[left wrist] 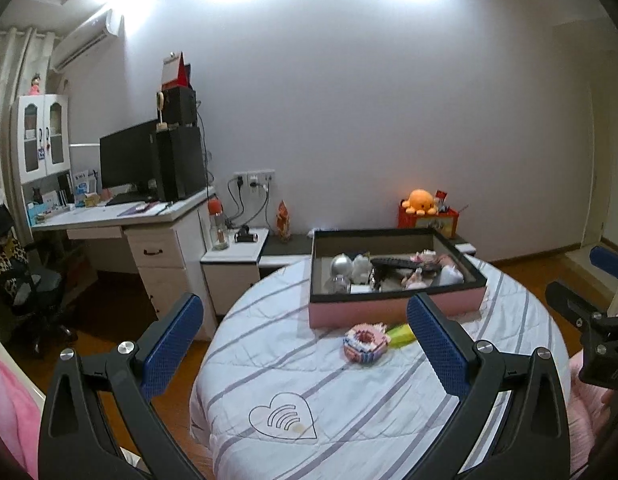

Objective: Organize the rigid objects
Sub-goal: 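Move both grippers back over the remaining items on the bed, then grasp the pink block donut with the left gripper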

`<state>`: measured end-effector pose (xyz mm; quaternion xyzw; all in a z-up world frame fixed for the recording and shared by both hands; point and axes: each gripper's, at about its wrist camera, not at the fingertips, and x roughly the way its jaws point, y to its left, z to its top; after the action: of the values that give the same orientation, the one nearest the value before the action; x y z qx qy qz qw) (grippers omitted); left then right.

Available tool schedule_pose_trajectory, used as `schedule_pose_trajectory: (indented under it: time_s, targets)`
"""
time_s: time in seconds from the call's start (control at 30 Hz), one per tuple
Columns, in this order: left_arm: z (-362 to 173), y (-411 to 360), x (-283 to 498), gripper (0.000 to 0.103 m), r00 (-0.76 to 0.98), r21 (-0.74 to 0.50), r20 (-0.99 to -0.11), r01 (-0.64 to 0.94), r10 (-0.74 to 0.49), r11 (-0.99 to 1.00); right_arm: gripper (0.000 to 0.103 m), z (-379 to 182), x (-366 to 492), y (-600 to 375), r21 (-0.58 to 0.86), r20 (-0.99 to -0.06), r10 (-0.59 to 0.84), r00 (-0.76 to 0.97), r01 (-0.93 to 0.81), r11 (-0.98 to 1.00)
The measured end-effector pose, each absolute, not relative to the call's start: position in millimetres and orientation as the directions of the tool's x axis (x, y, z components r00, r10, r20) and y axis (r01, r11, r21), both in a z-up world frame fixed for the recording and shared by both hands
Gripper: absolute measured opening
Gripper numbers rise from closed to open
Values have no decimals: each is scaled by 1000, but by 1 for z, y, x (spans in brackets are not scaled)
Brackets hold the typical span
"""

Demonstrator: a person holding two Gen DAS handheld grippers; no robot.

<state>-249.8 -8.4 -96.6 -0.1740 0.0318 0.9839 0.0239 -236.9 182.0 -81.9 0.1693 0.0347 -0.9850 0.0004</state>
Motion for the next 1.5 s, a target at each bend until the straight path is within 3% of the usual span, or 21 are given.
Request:
schedule_pose_trajectory:
  time_s: [0.23,0.5,0.87,1.23,1.43,1.5]
  targets:
    - [-110,-11,-269,103,-918,39,-394,-56,36,-998,103,-95,-253,185,-61,-376,14,-926,10,-998]
    - [-157,11,-319,103,-814,45,-574,-138,87,-989,103,-121,-279,188,-48,-463,-3,-886,29,-998]
    - [-208,36,-385,96,-695,40,-715,-145,73,-989,103,-152,-315,208,-8,-551,-17,-835,26,-1000]
    - [-229,48,-418,95,-634,35,-770,-156,73,-987,103,-167,-339,213,26,-591,-50,-805,42,-999]
    - [-235,44,-432,56,-606,-11,-786,-188,125,-982,103,-172,-345,213,36,-609,-58,-791,45,-998]
    - [-232,38,-431,56,-606,-36,-782,-190,146,-981,103,-173,-347,212,36,-619,-55,-783,42,-998]
